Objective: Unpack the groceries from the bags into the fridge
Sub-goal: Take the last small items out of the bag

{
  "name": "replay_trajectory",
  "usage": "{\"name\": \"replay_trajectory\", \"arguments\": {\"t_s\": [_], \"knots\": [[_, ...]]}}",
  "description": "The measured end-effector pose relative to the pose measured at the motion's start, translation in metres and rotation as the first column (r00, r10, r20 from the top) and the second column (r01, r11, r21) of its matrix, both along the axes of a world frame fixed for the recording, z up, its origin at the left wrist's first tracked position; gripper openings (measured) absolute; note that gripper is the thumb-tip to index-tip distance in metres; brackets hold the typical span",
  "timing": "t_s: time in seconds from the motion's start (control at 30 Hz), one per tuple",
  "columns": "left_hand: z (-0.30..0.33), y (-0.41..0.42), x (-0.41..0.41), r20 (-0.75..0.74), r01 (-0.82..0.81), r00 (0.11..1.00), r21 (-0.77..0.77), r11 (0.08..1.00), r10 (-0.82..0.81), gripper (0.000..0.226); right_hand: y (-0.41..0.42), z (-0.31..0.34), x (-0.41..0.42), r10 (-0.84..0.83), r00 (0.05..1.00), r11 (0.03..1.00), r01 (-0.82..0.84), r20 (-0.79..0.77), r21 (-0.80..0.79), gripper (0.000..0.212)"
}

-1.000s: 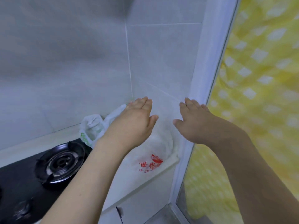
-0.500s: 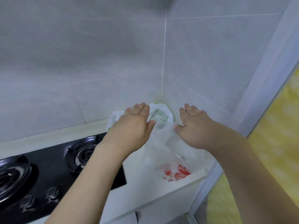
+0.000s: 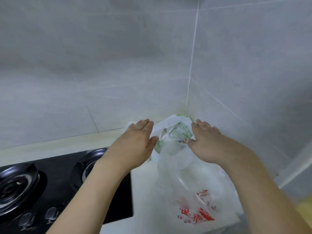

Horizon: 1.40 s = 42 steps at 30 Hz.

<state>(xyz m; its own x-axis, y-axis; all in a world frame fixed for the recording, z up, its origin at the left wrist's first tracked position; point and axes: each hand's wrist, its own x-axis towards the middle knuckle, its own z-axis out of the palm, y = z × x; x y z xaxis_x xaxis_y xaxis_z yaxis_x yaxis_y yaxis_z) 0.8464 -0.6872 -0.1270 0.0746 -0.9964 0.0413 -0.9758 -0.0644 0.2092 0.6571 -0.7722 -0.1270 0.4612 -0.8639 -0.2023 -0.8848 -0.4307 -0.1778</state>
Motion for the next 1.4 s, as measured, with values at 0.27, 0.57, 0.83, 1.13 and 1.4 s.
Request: {"name": "replay_trajectory", "arguments": {"t_s": [0.27, 0.57, 0.83, 1.13, 1.4], "knots": [[-0.028, -0.066, 0.056, -0.016, 0.021, 1.000, 0.057, 0.998, -0.021, 0.057, -0.078, -0.030, 0.030, -0.066, 0.997, 0.996, 0.064, 0.043, 0.058, 0.061], [-0.062, -0.159, 0.068, -0.105, 0.118, 0.989, 0.123, 0.985, -0.106, 0.057, -0.160, -0.073, 0.040, -0.148, 0.981, 0.979, 0.126, 0.129, 0.159, 0.057], [-0.137, -0.237, 0.077, -0.215, 0.179, 0.970, 0.318, 0.931, -0.113, 0.062, -0.237, -0.152, 0.062, -0.210, 0.973, 0.936, 0.172, 0.095, 0.306, 0.052], [-0.224, -0.285, 0.071, -0.212, 0.153, 0.976, 0.498, 0.853, -0.051, 0.060, -0.274, -0.233, 0.079, -0.205, 0.977, 0.903, 0.163, 0.064, 0.397, 0.018], [-0.267, -0.305, 0.063, -0.126, 0.084, 0.992, 0.597, 0.797, -0.010, 0.055, -0.294, -0.270, 0.087, -0.146, 0.989, 0.919, 0.129, 0.019, 0.372, 0.006]]}}
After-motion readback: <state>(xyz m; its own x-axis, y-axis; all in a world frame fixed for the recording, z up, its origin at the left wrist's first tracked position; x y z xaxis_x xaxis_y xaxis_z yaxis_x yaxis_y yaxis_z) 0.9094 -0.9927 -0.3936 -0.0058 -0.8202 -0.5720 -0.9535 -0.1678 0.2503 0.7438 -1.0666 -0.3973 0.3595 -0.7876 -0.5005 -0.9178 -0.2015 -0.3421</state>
